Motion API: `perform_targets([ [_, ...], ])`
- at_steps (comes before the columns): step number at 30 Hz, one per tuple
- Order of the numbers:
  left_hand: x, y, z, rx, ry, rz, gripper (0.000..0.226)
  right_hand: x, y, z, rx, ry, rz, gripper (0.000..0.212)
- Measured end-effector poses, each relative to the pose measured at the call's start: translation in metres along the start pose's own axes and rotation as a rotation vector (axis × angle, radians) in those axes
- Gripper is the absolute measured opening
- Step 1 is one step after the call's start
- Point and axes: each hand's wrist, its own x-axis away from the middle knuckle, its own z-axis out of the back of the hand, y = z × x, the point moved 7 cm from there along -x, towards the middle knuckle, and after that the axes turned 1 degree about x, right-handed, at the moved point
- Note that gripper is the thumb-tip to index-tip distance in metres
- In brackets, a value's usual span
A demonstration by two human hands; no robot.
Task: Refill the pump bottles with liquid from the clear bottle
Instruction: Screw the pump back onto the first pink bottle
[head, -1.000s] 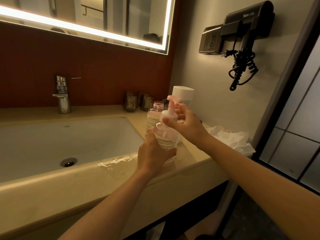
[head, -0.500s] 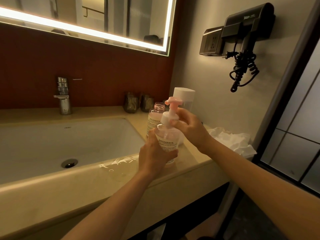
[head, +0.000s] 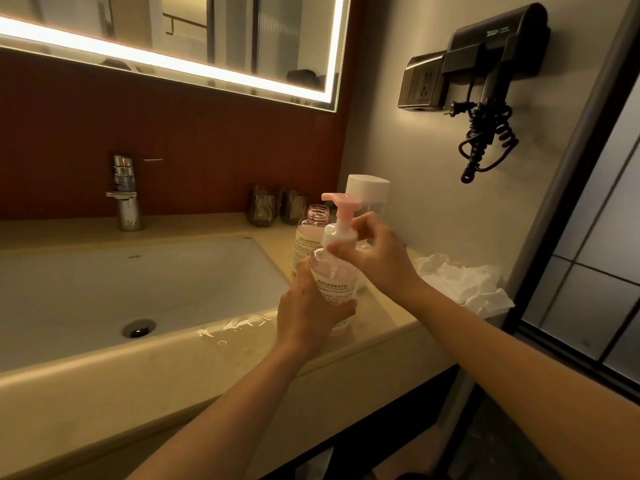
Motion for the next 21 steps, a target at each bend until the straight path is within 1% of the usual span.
perform_targets([
  [2,0.0,0.001,0.0,-0.002,-0.001,0.002,0.084,-0.004,-0.001,-0.001,0.122,0.023,0.002,0.048],
  [4,0.0,0.001,0.001,-0.007,0.002,0.001,0.083,-0.006,-0.001,-0.004,0.164,-0.008,-0.004,0.051],
  [6,0.0,0.001,0.002,-0.012,0.005,-0.005,0.081,-0.006,0.001,-0.007,0.07,-0.088,-0.02,0.054],
  [8,0.0,0.001,0.002,-0.007,0.002,-0.005,0.082,-0.001,0.001,-0.007,-0.038,-0.138,-0.008,0.051],
  [10,0.0,0.0,0.002,-0.006,0.001,-0.002,0.082,0.002,-0.001,-0.002,-0.049,-0.113,0.032,0.044],
  [12,0.0,0.0,0.001,-0.009,-0.002,-0.001,0.083,0.002,-0.002,0.003,0.031,-0.04,0.065,0.042],
  [14,0.0,0.0,0.001,-0.006,-0.007,0.005,0.084,-0.001,-0.004,0.005,0.139,0.023,0.073,0.045],
  [16,-0.001,0.0,0.001,-0.001,-0.007,0.007,0.084,-0.004,-0.007,0.003,0.216,0.028,0.062,0.051],
  [18,0.0,0.001,0.001,-0.007,-0.007,0.003,0.085,-0.007,-0.009,-0.004,0.192,-0.067,0.047,0.054],
  [20,0.0,0.001,0.001,-0.017,-0.005,-0.001,0.085,-0.006,-0.009,-0.009,0.102,-0.192,0.03,0.055],
  [21,0.0,0.0,0.001,-0.02,-0.003,-0.001,0.085,-0.006,-0.009,-0.008,0.081,-0.209,0.035,0.053],
])
